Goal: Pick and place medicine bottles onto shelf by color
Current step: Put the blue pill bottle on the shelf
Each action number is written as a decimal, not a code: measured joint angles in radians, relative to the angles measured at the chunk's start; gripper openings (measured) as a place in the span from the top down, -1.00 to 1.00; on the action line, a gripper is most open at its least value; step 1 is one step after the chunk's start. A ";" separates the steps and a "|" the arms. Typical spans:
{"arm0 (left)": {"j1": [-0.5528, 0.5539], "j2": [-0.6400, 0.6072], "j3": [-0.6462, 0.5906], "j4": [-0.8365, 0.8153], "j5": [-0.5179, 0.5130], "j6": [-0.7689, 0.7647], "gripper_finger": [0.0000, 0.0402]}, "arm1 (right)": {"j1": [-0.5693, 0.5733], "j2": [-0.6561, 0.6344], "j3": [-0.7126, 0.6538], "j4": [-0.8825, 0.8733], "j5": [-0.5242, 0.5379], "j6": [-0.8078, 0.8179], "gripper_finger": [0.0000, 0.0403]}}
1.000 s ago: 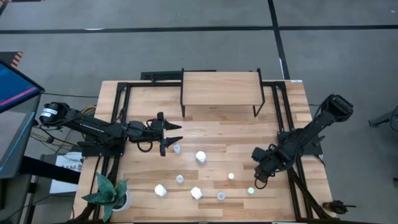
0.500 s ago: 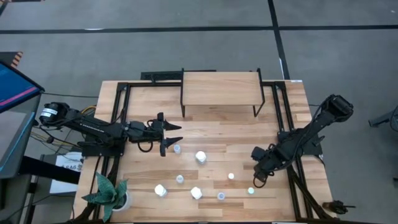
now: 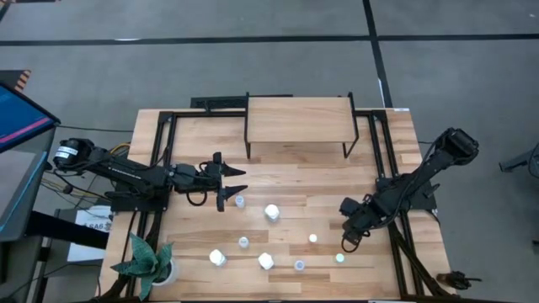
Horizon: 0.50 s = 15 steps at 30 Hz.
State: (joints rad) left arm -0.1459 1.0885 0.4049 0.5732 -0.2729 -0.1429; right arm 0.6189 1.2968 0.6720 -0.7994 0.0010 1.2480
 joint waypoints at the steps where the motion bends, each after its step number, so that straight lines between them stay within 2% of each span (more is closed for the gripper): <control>1: 0.000 0.000 0.000 0.000 0.000 0.000 -0.09 | 0.000 0.000 0.000 0.000 -0.001 0.000 0.14; 7: 0.000 0.000 0.000 0.000 0.000 0.000 -0.09 | 0.000 -0.009 0.000 -0.001 -0.008 -0.001 0.49; 11: 0.000 0.000 0.000 0.000 0.000 0.000 -0.09 | 0.000 -0.035 0.035 -0.013 -0.011 -0.040 0.50; 15: 0.000 0.000 0.000 0.000 0.000 0.000 -0.09 | -0.023 -0.056 0.109 -0.013 -0.005 -0.160 0.50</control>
State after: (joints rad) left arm -0.1463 1.0885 0.4049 0.5732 -0.2729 -0.1429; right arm 0.5956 1.2412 0.7812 -0.8124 -0.0036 1.0884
